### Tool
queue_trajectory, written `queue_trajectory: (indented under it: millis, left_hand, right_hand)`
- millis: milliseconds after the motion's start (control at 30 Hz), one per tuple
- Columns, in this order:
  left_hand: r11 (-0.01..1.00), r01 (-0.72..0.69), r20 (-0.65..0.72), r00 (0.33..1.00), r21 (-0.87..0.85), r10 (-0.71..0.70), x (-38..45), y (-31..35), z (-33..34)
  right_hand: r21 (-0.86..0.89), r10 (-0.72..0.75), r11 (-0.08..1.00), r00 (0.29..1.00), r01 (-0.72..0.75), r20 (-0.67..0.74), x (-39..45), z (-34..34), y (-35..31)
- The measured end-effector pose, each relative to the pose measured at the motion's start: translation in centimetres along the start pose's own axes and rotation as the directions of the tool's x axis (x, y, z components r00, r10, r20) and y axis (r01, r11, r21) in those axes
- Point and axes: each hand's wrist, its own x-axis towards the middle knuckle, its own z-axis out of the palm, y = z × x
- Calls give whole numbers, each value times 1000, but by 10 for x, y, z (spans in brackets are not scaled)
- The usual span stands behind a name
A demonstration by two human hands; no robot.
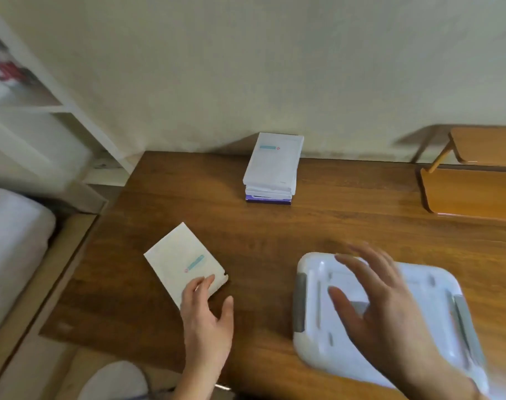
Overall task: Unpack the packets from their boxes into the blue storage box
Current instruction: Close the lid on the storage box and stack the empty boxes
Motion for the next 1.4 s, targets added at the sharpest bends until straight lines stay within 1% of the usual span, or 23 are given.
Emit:
queue_trajectory:
  millis: [67, 100, 133, 167, 200, 233, 267, 333, 400, 500, 600, 667, 733, 800, 867, 933, 1000, 1067, 1133, 1200, 1267, 1333, 1400]
  left_hand:
    - [993, 92, -54, 995, 74, -88, 16, -22, -9]
    - [986, 124, -77, 990, 113, -115, 22, -35, -14]
    - [978, 149, -96, 986, 148, -136, 27, -48, -19]
    - [970, 161, -100, 984, 179, -145, 31, -61, -24]
    - [968, 138, -82, 989, 212, -123, 33, -74, -28]
    - [968, 76, -39, 997, 239, -68, 36, -85, -31]
    - [967, -11, 21, 1000, 254, 6, 39, -97, -33]
    - [950, -194, 145, 976, 243, 162, 46, -117, -35]
    - [929, -303, 226, 940, 212, 255, 54, -131, -37]
    - [896, -419, 255, 891, 147, 375, 64, -147, -37]
    - [855, -513, 171, 852, 80, 495, 75, -148, -43]
    - [829, -559, 93, 828, 38, 554, 83, -142, -52]
    - [843, -534, -5, 845, -66, 534, 89, -131, -67]
    - [849, -471, -79, 881, -241, 467, 96, -115, -80]
    - [833, -393, -62, 914, -391, 402, 104, -99, -86]
    - [827, -317, -15, 936, -465, 351, 114, -86, -89]
    - [821, -276, 12, 945, -499, 326, 127, -77, -91]
    - [812, -256, 42, 945, -525, 325, 141, -71, -94]
    - [810, -264, 53, 939, -524, 340, 157, -66, -96]
    - [818, -300, 50, 928, -492, 370, 176, -60, -96]
    - [816, -366, 39, 903, -448, 427, 193, -54, -95]
    - [809, -430, 41, 873, -401, 485, 209, -49, -95]
    - [804, -464, 41, 857, -373, 513, 223, -45, -94]
  right_hand:
    - [138, -89, 988, 978, 63, 188, 28, 39, -41]
    - [172, -82, 985, 944, 27, 319, 42, 62, -61]
    - [174, -33, 983, 886, -55, 463, 56, 85, -76]
    - [134, 51, 977, 793, -165, 608, 69, 110, -89]
    - [73, 132, 964, 697, -256, 705, 82, 134, -99]
    - [20, 196, 948, 633, -317, 749, 91, 156, -104]
    - [-15, 248, 932, 605, -362, 757, 96, 174, -107]
    - [-60, 331, 897, 574, -438, 749, 98, 202, -109]
    - [-67, 358, 878, 557, -474, 750, 92, 221, -108]
    - [-29, 373, 854, 572, -519, 730, 83, 233, -103]
    - [35, 381, 821, 593, -570, 710, 83, 229, -105]
    - [133, 355, 805, 650, -578, 672, 86, 212, -108]
    - [305, 251, 792, 738, -529, 627, 87, 185, -108]
    - [476, 112, 777, 835, -412, 539, 87, 162, -111]
    - [544, 38, 790, 908, -283, 417, 86, 153, -115]
    - [555, 17, 806, 945, -207, 328, 87, 156, -120]
    - [534, 47, 821, 956, -202, 289, 94, 163, -125]
    - [502, 112, 827, 950, -252, 293, 105, 170, -124]
    - [522, 170, 786, 928, -330, 331, 118, 175, -122]
    - [586, 201, 711, 911, -388, 359, 132, 179, -122]
    - [623, 184, 691, 923, -366, 339, 146, 181, -125]
    - [652, 126, 695, 943, -305, 306, 160, 181, -125]
    - [658, 61, 711, 953, -250, 295, 171, 182, -124]
